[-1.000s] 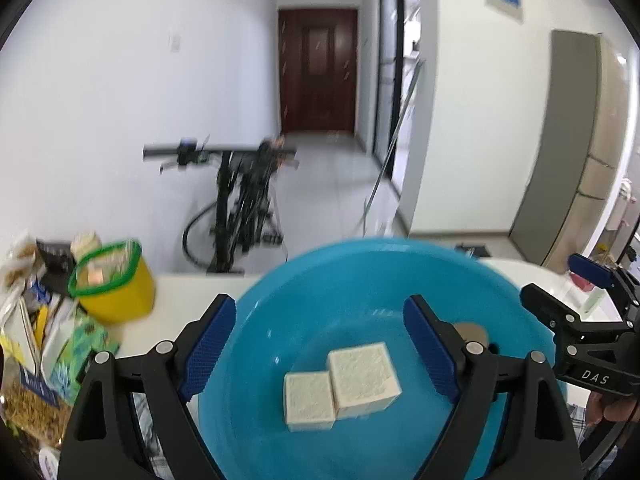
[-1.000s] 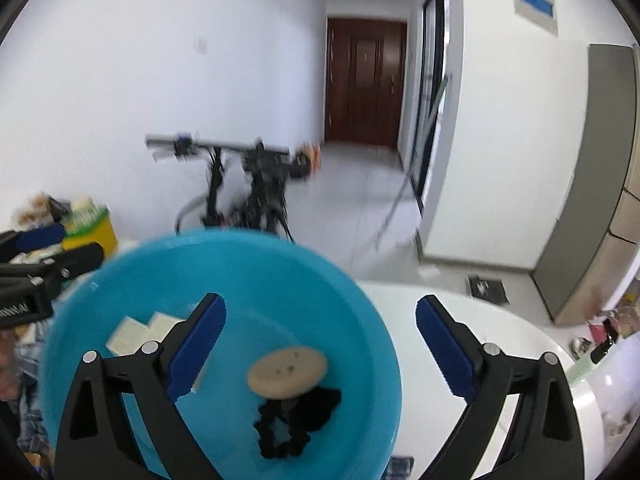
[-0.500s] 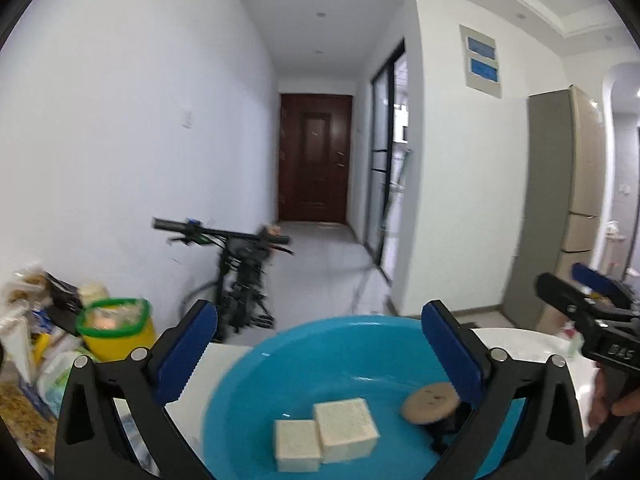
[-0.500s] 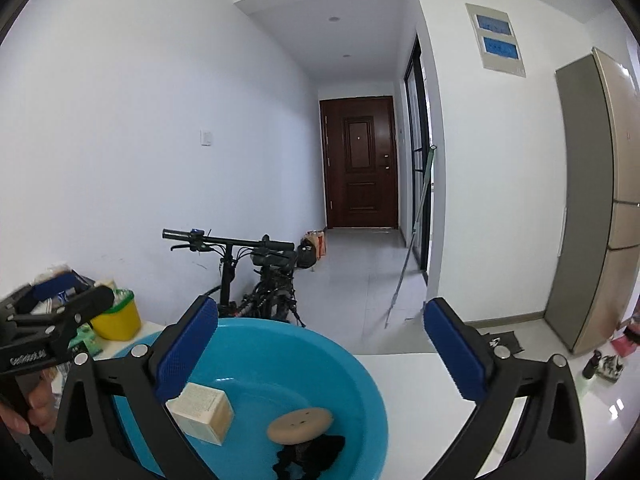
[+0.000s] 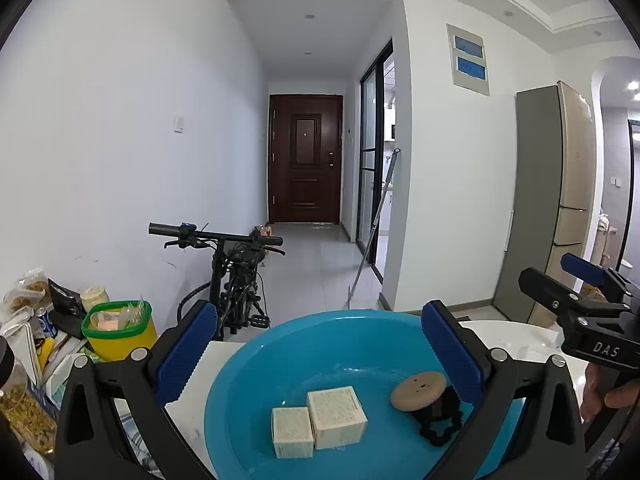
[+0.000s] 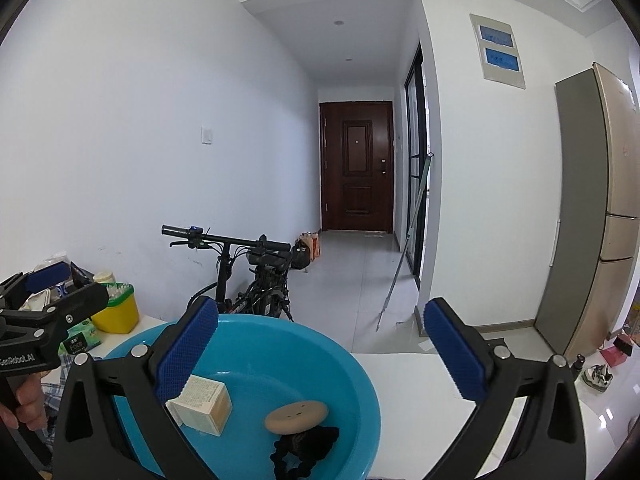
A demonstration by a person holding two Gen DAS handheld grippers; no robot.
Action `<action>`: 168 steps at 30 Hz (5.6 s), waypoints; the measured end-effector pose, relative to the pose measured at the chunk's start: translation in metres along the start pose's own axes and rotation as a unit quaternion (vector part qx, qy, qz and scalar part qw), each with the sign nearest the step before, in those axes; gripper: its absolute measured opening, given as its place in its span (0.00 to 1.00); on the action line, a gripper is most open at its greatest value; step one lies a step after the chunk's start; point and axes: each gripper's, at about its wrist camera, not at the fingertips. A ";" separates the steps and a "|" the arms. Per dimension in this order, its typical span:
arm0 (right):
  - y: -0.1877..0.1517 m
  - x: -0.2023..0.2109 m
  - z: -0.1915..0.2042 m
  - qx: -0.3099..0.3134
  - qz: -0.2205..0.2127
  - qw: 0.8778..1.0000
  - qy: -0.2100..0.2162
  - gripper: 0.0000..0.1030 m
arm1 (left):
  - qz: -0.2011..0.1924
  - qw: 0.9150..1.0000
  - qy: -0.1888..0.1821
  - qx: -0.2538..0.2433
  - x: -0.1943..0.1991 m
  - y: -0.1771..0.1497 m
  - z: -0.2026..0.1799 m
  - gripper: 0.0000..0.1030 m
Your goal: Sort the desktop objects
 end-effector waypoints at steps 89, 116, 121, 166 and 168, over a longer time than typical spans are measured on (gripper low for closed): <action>-0.105 0.145 0.012 0.024 0.201 0.979 0.023 1.00 | 0.260 0.966 -0.002 0.005 0.164 -0.144 -0.008 1.00; -0.145 0.127 0.006 0.021 0.267 0.963 0.022 1.00 | 0.309 0.950 -0.052 0.010 0.131 -0.162 -0.014 1.00; -0.147 0.125 0.005 0.020 0.272 0.962 0.022 1.00 | 0.322 0.943 -0.088 -0.001 0.108 -0.160 -0.020 1.00; -0.169 0.088 0.000 -0.001 0.319 0.947 0.042 1.00 | 0.405 0.906 -0.122 -0.038 -0.001 -0.173 -0.015 0.80; -0.170 0.087 0.000 0.000 0.321 0.946 0.041 1.00 | 0.404 0.903 -0.139 -0.038 -0.004 -0.171 -0.015 0.81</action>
Point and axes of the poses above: each gripper's, at about its wrist camera, not at the fingertips, and x roughly against the way its jaws point, z to its left, y to its top, and after that the axes turned 6 degrees about -x, right-handed
